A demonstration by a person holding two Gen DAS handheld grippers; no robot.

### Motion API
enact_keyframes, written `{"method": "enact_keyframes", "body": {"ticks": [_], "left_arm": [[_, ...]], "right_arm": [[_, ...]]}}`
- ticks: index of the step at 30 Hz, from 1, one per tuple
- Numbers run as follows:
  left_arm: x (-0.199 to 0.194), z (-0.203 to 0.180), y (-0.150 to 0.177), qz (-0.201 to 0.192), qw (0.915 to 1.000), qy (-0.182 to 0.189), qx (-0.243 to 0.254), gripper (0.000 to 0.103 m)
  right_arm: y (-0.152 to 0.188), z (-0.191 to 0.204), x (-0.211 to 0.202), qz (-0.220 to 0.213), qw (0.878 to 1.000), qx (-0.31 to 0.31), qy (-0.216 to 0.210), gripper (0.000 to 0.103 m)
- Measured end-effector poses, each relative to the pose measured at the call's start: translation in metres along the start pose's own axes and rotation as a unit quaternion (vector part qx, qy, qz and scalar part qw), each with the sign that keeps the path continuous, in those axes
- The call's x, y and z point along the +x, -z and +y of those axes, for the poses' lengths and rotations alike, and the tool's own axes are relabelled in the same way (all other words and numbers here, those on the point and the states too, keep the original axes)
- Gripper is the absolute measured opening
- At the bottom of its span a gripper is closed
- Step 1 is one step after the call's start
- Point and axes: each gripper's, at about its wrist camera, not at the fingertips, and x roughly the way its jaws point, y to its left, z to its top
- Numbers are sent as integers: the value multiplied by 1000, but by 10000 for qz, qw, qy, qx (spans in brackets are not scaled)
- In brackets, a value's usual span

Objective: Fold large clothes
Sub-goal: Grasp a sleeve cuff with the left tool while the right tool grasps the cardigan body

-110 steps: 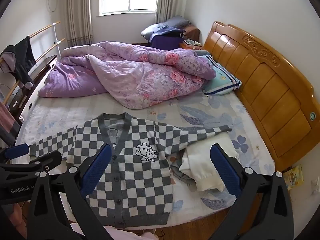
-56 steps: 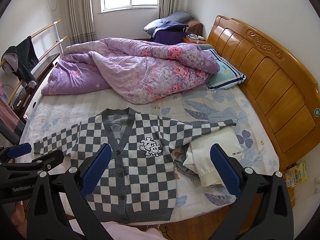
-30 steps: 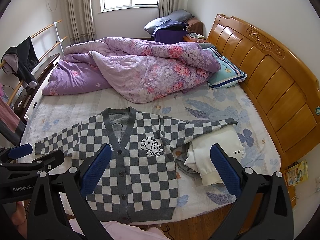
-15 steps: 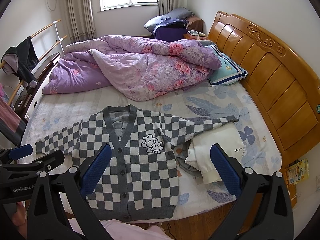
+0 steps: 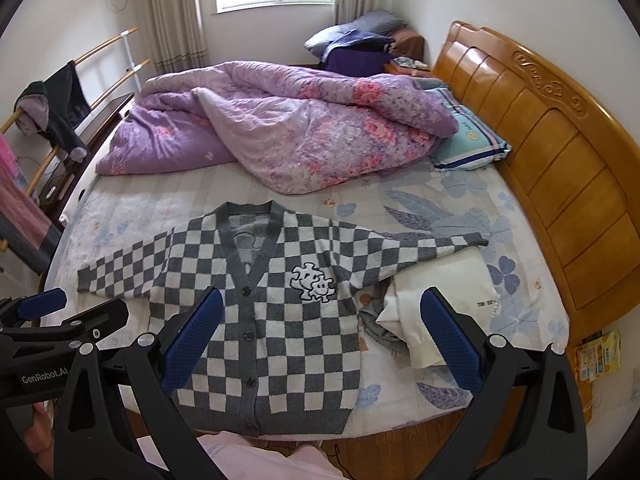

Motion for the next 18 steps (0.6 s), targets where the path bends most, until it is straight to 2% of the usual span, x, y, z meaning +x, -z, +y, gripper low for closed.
{"method": "enact_keyframes", "body": {"ticks": [6, 11, 15, 18], "left_arm": [[-1, 9, 11, 136, 9984, -163, -523, 99], [4, 26, 21, 305, 9924, -398, -1121, 99], [12, 45, 37, 589, 9813, -655, -1714, 99], [16, 64, 45, 735, 9727, -705, -2086, 99]], "right_arm": [[-9, 6, 7, 309, 9978, -395, -422, 95], [-17, 16, 29, 647, 9897, -932, -873, 95], [-19, 32, 55, 1067, 9774, -1410, -1159, 95], [-19, 53, 66, 1190, 9676, -1740, -1391, 95]]}}
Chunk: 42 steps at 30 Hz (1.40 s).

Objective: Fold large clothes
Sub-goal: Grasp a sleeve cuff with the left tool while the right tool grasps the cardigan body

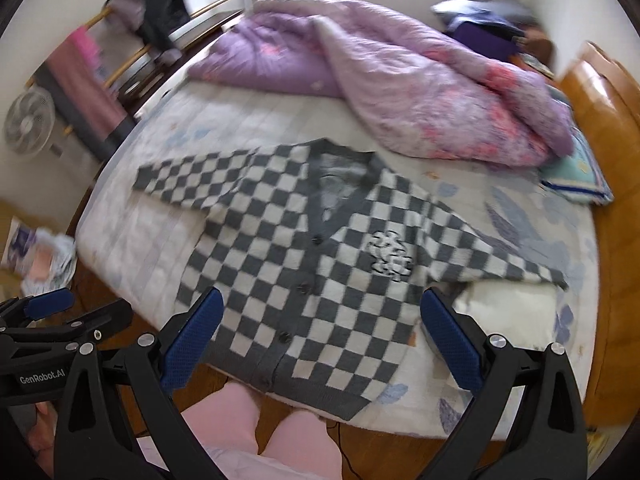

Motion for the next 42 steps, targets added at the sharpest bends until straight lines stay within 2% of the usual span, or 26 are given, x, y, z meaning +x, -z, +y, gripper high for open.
{"method": "enact_keyframes", "body": {"ticks": [7, 14, 16, 18, 22, 26, 28, 31, 33, 35, 38, 40, 41, 42], "left_arm": [[23, 50, -22, 259, 9976, 52, -647, 99], [70, 113, -74, 633, 9928, 371, -944, 99], [87, 134, -93, 731, 9909, 457, -1030, 99], [105, 158, -116, 765, 9897, 500, -1106, 99], [147, 217, -167, 806, 9846, 470, -1476, 99], [202, 285, -217, 941, 9724, 561, -2058, 99], [233, 321, -239, 1000, 9648, 536, -2373, 99], [282, 371, -266, 1043, 9483, 660, -2923, 99], [313, 403, -277, 1099, 9322, 755, -3364, 99], [347, 435, -290, 1073, 9176, 854, -3731, 99], [385, 468, -307, 1186, 9077, 777, -3950, 99], [401, 483, -314, 1203, 9032, 797, -4043, 99], [408, 490, -316, 1199, 8983, 911, -4128, 99], [417, 499, -321, 1106, 8905, 1176, -4254, 99]], "right_arm": [[-28, 35, 43, 308, 9987, -260, -325, 95], [-60, 70, 102, 587, 9956, 117, -721, 95], [-69, 82, 119, 647, 9950, 212, -736, 84], [-81, 92, 145, 759, 9922, 388, -907, 79], [-108, 114, 204, 1062, 9896, 602, -756, 56], [-134, 133, 265, 1154, 9886, 725, -646, 43], [-145, 139, 295, 1211, 9877, 762, -632, 28], [-164, 150, 349, 1424, 9855, 733, -557, 18], [-172, 154, 384, 1628, 9828, 780, -387, 13], [-177, 154, 413, 1726, 9799, 906, -424, 11], [-181, 155, 446, 1976, 9751, 982, -243, 11], [-181, 155, 462, 2098, 9713, 1032, -448, 5], [-180, 156, 469, 2161, 9697, 1047, -455, 5], [-180, 155, 475, 2218, 9684, 1061, -426, 5]]}}
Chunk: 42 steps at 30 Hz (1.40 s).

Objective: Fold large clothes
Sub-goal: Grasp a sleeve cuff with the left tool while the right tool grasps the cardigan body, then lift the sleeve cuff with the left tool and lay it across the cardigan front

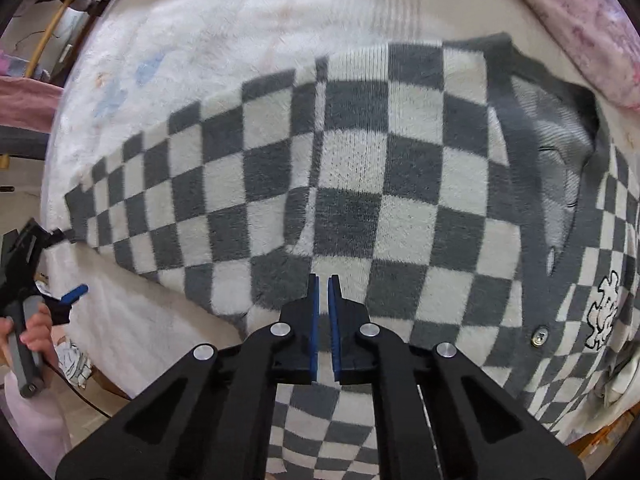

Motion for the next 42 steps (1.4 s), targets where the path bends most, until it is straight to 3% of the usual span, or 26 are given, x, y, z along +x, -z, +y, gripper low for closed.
{"method": "enact_keyframes", "body": {"ticks": [3, 5, 10, 12, 14, 15, 17, 18, 22, 26, 28, 30, 32, 35, 38, 42], "left_arm": [[11, 9, -25, -67, 9992, 129, -385, 99], [17, 13, -42, -102, 9964, 537, -654, 98], [18, 26, -63, -336, 9876, 809, -1299, 96], [13, 33, -64, -399, 9856, 774, -1451, 82], [6, 39, -61, -411, 9875, 571, -1407, 56], [3, 43, -60, -428, 9888, 522, -1329, 50], [-9, 42, -64, -538, 9914, 538, -1065, 15], [-15, 39, -68, -559, 9928, 502, -932, 12], [-35, 20, -79, -656, 9968, 338, -311, 9], [-67, -6, -67, -1073, 9930, 179, 453, 9], [-89, -21, -55, -1327, 9875, 33, 847, 9], [-99, -48, -15, -1643, 9789, -111, 1209, 9], [-122, -65, 9, -2006, 9666, -12, 1596, 9], [-148, -80, 33, -2264, 9561, 235, 1845, 9], [-162, -107, 60, -2474, 9450, 234, 2128, 9], [-169, -142, 104, -2790, 9274, -176, 2485, 9]], "right_arm": [[-5, -4, 16, 202, 9996, 161, -66, 5], [-7, -6, 22, 312, 9992, 261, 17, 5], [-11, -10, 21, 268, 9991, 302, -157, 5], [-14, -11, 23, 304, 9990, 311, -135, 5], [-17, -13, 23, 340, 9988, 307, -171, 5], [-16, -14, 22, 342, 9988, 308, -176, 5], [-17, -15, 21, 348, 9988, 289, -185, 5], [-18, -13, 20, 345, 9988, 278, -188, 5], [-18, -15, 19, 365, 9987, 287, -195, 5], [-22, -19, 17, 262, 9991, 244, -247, 5], [-23, -23, 22, 258, 9990, 218, -299, 5], [-23, -27, 31, 334, 9982, 252, -431, 5], [-25, -38, 48, 560, 9932, 452, -920, 5], [-25, -45, 73, 734, 9878, 563, -1250, 5], [-28, -65, 95, 908, 9721, 1082, -1873, 5], [-25, -76, 97, 877, 9698, 974, -2056, 4]]}}
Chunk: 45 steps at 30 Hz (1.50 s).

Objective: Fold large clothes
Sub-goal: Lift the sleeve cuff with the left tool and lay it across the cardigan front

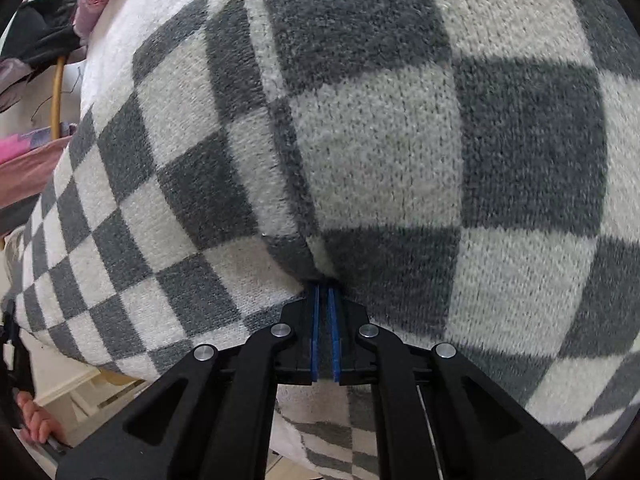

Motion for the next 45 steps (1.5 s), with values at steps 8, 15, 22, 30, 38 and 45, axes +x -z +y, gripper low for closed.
{"method": "enact_keyframes", "body": {"ticks": [8, 15, 22, 30, 38, 45], "left_arm": [[-44, -145, 42, -461, 9885, -310, 1405, 9], [-59, -267, 113, -544, 9686, 212, 2417, 9], [-58, -377, 215, -332, 9407, 540, 3331, 9], [-17, -441, 331, 412, 9130, 719, 3994, 9], [53, -461, 435, 1103, 8876, 590, 4433, 9], [131, -438, 506, 2048, 8724, 508, 4410, 10]], "right_arm": [[16, -19, 3, -354, 9986, 232, -332, 4], [45, -47, 1, -701, 9927, 742, -639, 4], [78, -108, -30, -744, 9794, 1198, -1446, 5], [174, -275, -145, -2024, 9468, 2296, -995, 5], [263, -383, -209, -2737, 9106, 3061, -478, 5], [299, -423, -237, -2915, 9021, 3181, -107, 5]]}}
